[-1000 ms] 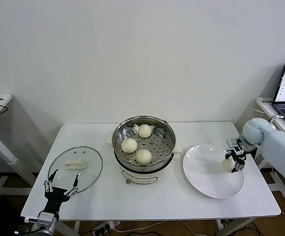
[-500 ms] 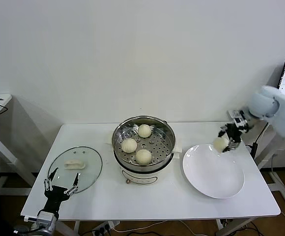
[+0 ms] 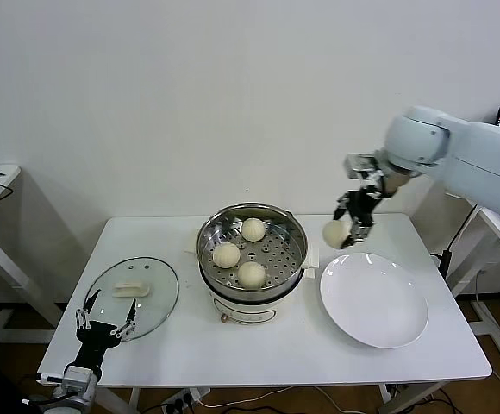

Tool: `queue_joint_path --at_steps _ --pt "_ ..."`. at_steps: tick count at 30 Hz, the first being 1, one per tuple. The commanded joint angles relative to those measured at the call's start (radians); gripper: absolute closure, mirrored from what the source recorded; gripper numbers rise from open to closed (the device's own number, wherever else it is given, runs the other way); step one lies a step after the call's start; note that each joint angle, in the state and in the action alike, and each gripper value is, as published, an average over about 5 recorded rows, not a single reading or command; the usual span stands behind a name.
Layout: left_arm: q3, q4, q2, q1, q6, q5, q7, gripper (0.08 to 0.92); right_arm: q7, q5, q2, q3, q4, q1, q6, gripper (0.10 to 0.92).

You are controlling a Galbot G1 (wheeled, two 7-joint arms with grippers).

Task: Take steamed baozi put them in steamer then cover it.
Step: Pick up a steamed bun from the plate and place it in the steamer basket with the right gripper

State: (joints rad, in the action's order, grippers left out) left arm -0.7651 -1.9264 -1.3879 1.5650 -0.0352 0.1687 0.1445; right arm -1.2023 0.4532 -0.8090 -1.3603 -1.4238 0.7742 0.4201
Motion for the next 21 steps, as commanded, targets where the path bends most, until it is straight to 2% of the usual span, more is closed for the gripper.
queue_joint_path --at_steps 1,6,21 --pt "-0.01 0.003 0.004 -0.002 0.002 -0.005 0.002 0.177 0.004 0.052 -0.303 -0.03 0.156 -0.009 0.044 0.347" --pt "-0.01 0.005 0.005 -0.002 0.003 -0.008 0.002 0.177 -0.007 -0.017 -0.383 0.003 0.265 -0.091 0.024 0.347" --pt "-0.018 0.008 0.009 -0.005 0.005 -0.015 0.003 0.177 -0.022 -0.147 -0.438 0.062 0.36 -0.294 -0.002 0.347"
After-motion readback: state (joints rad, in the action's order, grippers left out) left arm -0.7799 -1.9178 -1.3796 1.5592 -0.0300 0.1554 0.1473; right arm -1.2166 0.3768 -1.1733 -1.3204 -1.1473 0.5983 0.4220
